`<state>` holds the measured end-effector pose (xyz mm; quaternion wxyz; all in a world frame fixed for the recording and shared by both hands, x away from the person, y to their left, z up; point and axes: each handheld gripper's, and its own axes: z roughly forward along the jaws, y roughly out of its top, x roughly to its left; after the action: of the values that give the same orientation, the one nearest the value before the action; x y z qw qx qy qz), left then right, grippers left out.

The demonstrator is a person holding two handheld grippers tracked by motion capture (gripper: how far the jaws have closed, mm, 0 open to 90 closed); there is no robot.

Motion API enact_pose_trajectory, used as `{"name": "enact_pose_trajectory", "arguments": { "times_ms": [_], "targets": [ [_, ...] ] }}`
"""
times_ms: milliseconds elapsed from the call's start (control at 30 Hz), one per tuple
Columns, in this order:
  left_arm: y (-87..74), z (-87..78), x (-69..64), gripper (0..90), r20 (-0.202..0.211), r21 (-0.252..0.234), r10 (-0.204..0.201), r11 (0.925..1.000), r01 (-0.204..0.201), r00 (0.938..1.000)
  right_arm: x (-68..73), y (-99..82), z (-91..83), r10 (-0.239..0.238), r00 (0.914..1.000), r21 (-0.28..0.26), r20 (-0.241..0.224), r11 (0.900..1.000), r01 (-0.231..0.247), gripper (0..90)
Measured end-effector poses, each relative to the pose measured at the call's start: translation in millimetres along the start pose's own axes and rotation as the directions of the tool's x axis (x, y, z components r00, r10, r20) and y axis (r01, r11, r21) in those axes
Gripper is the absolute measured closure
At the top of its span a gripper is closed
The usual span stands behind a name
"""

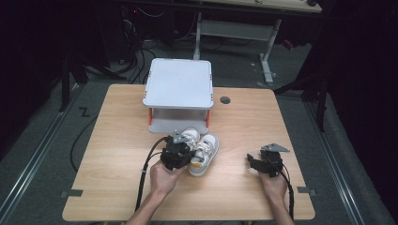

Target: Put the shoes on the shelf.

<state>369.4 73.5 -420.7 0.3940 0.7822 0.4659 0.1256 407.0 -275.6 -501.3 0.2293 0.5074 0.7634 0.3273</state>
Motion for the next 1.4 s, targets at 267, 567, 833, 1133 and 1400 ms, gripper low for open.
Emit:
{"name": "enact_pose_trajectory", "arguments": {
  "times_ms": [267, 567, 833, 1133, 1400],
  "targets": [
    [8.8, 3.9, 19.1, 80.9, -0.054, 0.005, -0.01, 0.9999, 0.01, 0.9985, 0.0, 0.0, 0.0, 0.001, 1.0, 0.0, 0.0, 1.0, -0.001, 35.8],
    [21.5, 17.7, 40.6, 80.9, -0.127, 0.006, -0.026, 0.9996, 0.027, 0.9915, 0.1, -0.1, 0.0, 0.0, 1.0, 0.0, 0.0, 1.0, 0.0, 35.6],
    [32.6, 32.7, 58.3, 80.9, -0.197, -0.028, -0.081, 0.9967, 0.077, 0.9771, 0.1, -0.1, 0.0, -0.001, 1.0, 0.0, -0.002, 1.0, 0.001, 35.7],
    [37.9, 53.5, 70.0, 80.6, -0.259, -0.068, -0.118, 0.9922, 0.104, 0.9586, 0.5, 0.0, 0.0, -0.003, 1.0, 0.0, -0.006, 1.0, 0.003, 36.7],
    [36.7, 65.4, 78.8, 80.2, -0.282, -0.078, -0.152, 0.9877, 0.135, 0.9474, 1.7, -0.2, -1.1, -0.017, 0.9998, -0.012, -0.013, 0.9998, 0.017, 53.3]
  ]
}}
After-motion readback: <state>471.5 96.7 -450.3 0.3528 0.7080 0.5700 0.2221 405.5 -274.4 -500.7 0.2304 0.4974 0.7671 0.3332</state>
